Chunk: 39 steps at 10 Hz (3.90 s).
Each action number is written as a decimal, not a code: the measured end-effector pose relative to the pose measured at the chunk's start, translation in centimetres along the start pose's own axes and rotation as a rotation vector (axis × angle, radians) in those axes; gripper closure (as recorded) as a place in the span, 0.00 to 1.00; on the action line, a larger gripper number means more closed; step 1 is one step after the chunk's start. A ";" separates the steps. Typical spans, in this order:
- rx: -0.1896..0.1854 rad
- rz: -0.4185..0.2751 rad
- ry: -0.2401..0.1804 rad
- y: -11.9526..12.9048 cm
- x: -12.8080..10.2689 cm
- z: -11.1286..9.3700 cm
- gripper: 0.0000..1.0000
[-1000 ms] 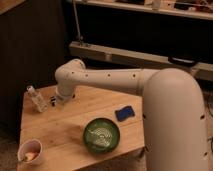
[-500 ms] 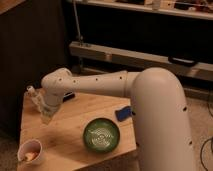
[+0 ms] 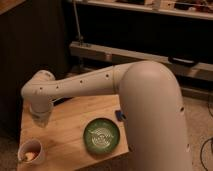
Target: Place the ceramic cup in the ceramic bowl
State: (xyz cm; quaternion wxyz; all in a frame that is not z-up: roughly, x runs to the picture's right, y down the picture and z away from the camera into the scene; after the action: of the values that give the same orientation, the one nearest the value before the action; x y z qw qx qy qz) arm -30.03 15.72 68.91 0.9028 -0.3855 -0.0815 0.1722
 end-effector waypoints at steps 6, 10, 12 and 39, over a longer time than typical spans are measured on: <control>-0.091 -0.016 0.020 0.2 1.1 0.8 0.20; -0.154 -0.084 0.011 3.5 1.1 1.6 0.20; -0.153 -0.095 0.003 4.1 1.1 1.6 0.20; 0.018 -0.023 0.060 0.4 1.2 7.3 0.67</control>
State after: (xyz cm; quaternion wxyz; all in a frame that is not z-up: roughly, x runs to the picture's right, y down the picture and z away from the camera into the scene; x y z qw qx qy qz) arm -31.06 21.36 73.67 0.9102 -0.3815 -0.0571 0.1508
